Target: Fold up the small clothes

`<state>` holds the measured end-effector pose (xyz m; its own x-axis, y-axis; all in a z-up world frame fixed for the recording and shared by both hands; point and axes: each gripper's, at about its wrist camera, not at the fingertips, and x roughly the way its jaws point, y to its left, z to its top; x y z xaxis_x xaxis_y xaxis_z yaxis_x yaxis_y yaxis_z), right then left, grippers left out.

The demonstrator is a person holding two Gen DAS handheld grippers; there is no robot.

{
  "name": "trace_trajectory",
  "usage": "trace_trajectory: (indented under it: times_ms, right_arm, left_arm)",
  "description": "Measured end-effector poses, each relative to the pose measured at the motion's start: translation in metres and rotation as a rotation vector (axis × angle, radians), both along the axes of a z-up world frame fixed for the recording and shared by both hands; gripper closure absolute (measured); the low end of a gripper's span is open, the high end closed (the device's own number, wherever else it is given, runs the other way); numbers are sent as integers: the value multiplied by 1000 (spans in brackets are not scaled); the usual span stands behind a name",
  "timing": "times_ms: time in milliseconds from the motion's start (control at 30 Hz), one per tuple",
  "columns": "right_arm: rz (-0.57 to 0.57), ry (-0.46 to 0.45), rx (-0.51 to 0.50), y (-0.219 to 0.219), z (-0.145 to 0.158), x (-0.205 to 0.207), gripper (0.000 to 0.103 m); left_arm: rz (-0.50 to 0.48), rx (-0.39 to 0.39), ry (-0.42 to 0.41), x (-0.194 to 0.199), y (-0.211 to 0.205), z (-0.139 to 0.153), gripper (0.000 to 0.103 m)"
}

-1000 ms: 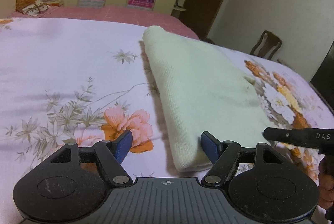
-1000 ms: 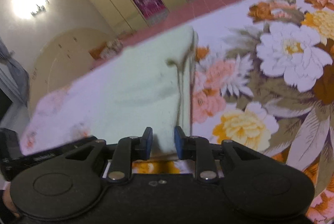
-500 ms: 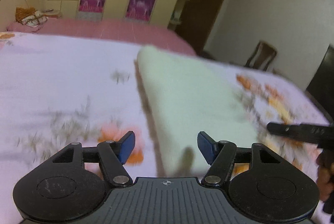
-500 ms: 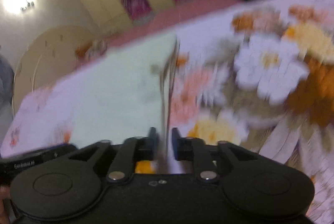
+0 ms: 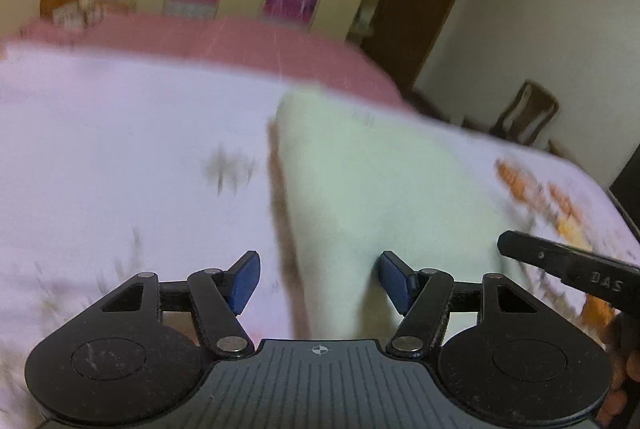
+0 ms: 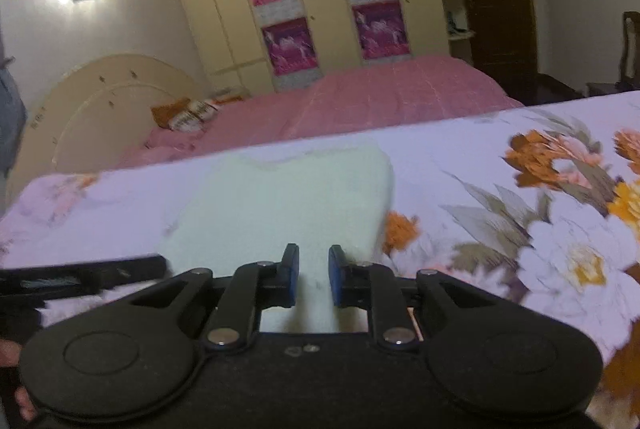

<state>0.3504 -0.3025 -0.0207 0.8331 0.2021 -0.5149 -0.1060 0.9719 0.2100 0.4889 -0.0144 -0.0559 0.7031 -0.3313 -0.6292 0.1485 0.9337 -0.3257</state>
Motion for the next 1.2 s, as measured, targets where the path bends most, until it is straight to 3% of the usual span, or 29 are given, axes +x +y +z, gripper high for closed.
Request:
trace_trajectory:
  times_ms: [67,233,367,567,667,767,867,1133,1200]
  right_arm:
    - [-5,86,-57,1,-13,10,93]
    - [-3,77,-60,2,-11,3,94]
    - [6,31,-20,1,5,-21,81]
    - [28,121,-65,10,-24,-46,83]
    - [14,106,-67,12,-18,-57,83]
    - [-4,77,-24,8,-14,-68,74]
    - [-13,133,-54,6,-30,-66,67]
    - [-35,135,36,-5,-24,-77,66]
    - [-49,130,64,-11,-21,-76,61]
  left_arm:
    - [-30,34,-38,-5,-3,-6,37]
    - [-22,57,-43,-13,-3,8,37]
    - [-18,52,-31,-42,3,6,37]
    - [-37,102,-26,-74,1,-2,37]
    - [-39,107,-19,-85,2,6,37]
    - [-50,87,5,-87,3,6,37]
    - [-49,96,12,-88,3,5,37]
    - [-53,97,11,-90,4,9,37]
    - [-60,106,5,-85,4,11,37]
